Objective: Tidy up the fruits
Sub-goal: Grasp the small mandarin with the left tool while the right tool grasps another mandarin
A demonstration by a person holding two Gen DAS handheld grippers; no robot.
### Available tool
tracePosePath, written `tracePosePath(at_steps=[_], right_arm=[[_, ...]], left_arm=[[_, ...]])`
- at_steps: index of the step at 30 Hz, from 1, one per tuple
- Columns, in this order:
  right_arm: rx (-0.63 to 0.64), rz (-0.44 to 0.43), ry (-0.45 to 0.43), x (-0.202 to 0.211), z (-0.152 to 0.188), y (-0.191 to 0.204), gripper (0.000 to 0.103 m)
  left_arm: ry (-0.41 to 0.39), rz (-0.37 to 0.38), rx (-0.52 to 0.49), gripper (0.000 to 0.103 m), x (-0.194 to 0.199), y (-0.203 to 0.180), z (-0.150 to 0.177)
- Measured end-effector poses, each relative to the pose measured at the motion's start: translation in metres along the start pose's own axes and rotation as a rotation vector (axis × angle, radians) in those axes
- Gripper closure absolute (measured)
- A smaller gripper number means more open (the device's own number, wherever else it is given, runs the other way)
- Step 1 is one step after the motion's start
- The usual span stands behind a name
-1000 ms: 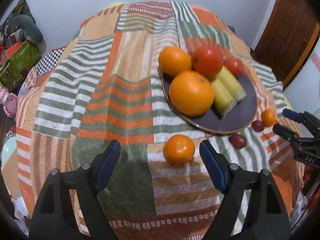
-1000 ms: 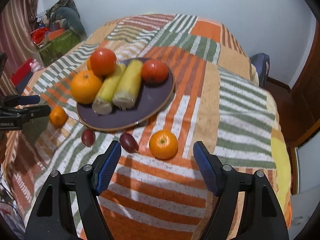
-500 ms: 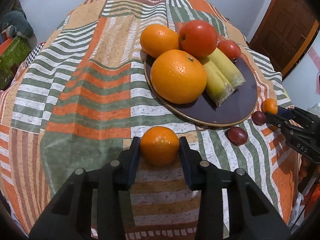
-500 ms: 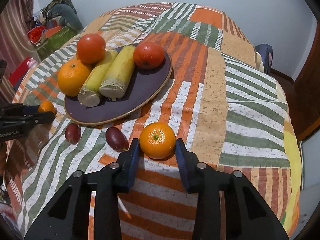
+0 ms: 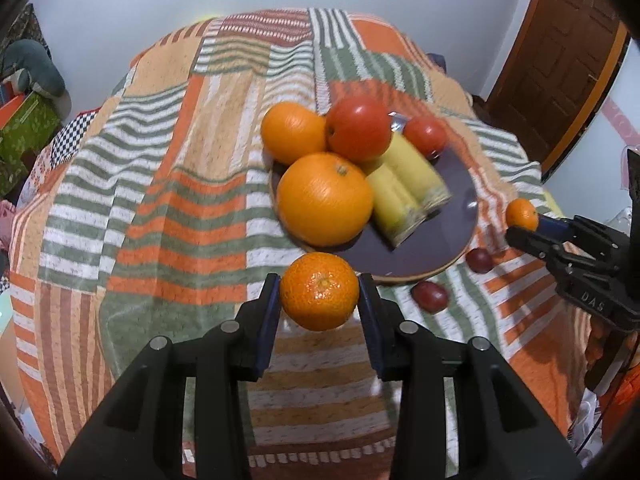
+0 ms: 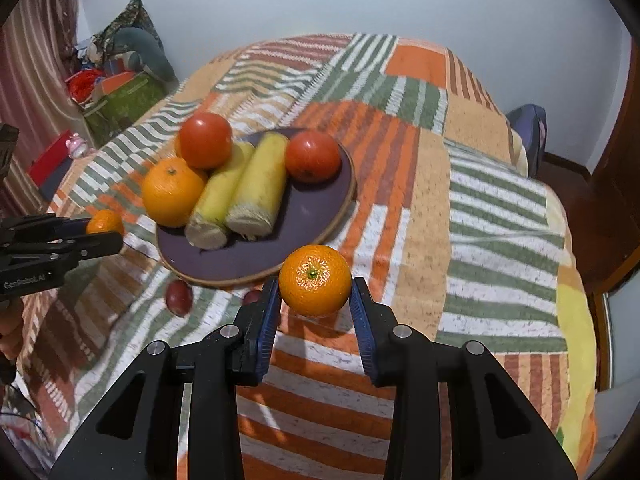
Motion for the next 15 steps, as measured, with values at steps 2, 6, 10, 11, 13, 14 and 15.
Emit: tracePosePath(at_steps=[2,6,10,11,13,14,15], right_arm=[[0.004,-0.01,-0.013,0.003,-0.004,0.004,0.071],[0.012,-0.032,-0.023,0.002,-0.01,0.013,0.071],[0.028,-0.055,-0.017,-0.005,-0.013,0.026,0.07],[0.035,-0.06,-0.013,-0.007,-0.013,0.029,0.07],[0.043,-0.068,-0.005,-0.012,-0.013,0.034,0.071],[0.048,-0.072,-0.001,-0.015,-0.012,0.036,0.07],[0.051,-0.075,0.004,-0.016,-0.012,0.038,0.07]], left_arm=[[-0.01,0.01,-0.009,0.065,0.002,-0.006,-0.004],[-0.016,0.028,-0.027,0.065,0.0,-0.016,-0.009],[-0.006,0.042,-0.037,0.065,-0.007,-0.023,-0.011],[-0.002,0.044,-0.039,0.065,-0.01,-0.025,-0.011],[0.005,0.049,-0.045,0.065,-0.014,-0.028,-0.011],[0.009,0.052,-0.047,0.065,-0.017,-0.029,-0.011],[0.013,0.054,-0.049,0.065,-0.02,-0.03,-0.011]])
Point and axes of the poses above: each gripper's, at about its wrist camera, not at the fingertips, and x roughly against the way its jaws point, y to its left, z to its underside, the point moved 8 cm from there along -x, roughly the way its jaws point, and after that the axes turned 8 degrees about z, right-handed, at the moved point
